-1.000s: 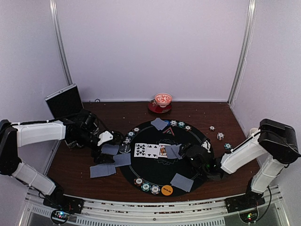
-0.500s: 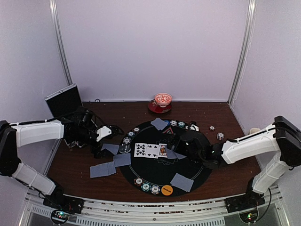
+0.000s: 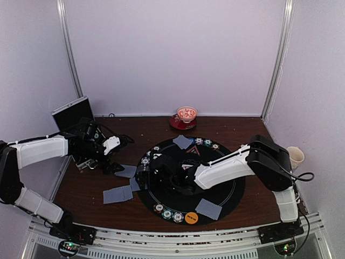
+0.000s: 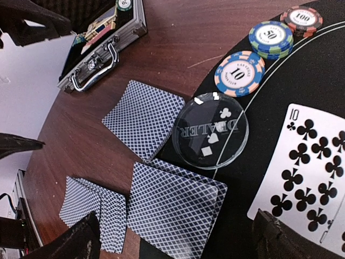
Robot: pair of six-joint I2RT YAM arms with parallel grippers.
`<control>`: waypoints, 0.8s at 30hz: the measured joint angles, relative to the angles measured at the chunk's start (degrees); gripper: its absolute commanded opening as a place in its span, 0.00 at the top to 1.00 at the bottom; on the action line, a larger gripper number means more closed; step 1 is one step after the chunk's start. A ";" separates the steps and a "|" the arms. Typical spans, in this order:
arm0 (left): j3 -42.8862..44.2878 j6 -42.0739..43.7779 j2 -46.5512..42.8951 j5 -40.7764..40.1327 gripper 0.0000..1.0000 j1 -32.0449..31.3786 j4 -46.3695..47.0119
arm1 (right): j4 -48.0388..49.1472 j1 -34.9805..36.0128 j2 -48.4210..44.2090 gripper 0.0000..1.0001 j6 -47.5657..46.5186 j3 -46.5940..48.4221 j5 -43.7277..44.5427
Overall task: Distribute texas hold em gaming equipment
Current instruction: Adjust the poker card at the center of the board.
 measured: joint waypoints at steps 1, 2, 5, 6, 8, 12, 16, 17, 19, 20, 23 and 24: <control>0.02 0.00 -0.26 0.00 0.02 0.00 0.00 | -0.59 0.04 0.90 0.01 -0.15 0.81 -0.37; 0.02 0.00 -0.50 0.00 0.02 0.00 0.00 | -1.01 0.11 1.57 0.01 -0.28 1.44 -0.66; 0.02 0.02 -0.70 0.00 0.02 0.00 -0.02 | -1.86 0.35 2.58 0.01 -0.70 3.10 -0.92; 0.02 0.04 -0.76 0.00 0.02 0.00 -0.07 | -2.03 0.44 2.73 0.01 -0.72 3.56 -1.27; 0.02 0.26 -1.27 0.00 0.02 0.00 -0.24 | -2.34 0.52 3.37 0.01 -0.72 4.70 -1.77; 0.02 1.33 -4.11 -0.22 0.02 0.00 -1.33 | -2.86 0.96 6.21 0.01 -1.22 8.50 -2.32; -0.11 3.21 -9.09 -1.25 0.02 0.31 -2.89 | -3.15 1.99 9.14 0.01 -1.70 12.98 -2.93; -0.28 3.65 -10.36 -1.66 0.02 0.42 -3.19 | -3.17 2.32 9.75 0.01 -1.86 13.84 -3.02; -1.14 4.46 -12.81 -2.45 0.02 0.66 -3.54 | -3.28 3.04 11.04 0.01 -2.19 15.87 -3.13; -1.92 4.92 -14.12 -2.95 0.02 0.76 -3.72 | -3.56 3.43 11.65 0.01 -2.27 16.92 -3.26; -4.55 5.68 -16.98 -4.28 0.02 0.87 -4.50 | -4.76 4.59 13.79 0.01 -2.29 20.65 -3.48; -5.18 5.77 -17.42 -4.63 0.02 0.87 -4.79 | -5.20 4.98 14.62 0.01 -2.27 22.05 -3.85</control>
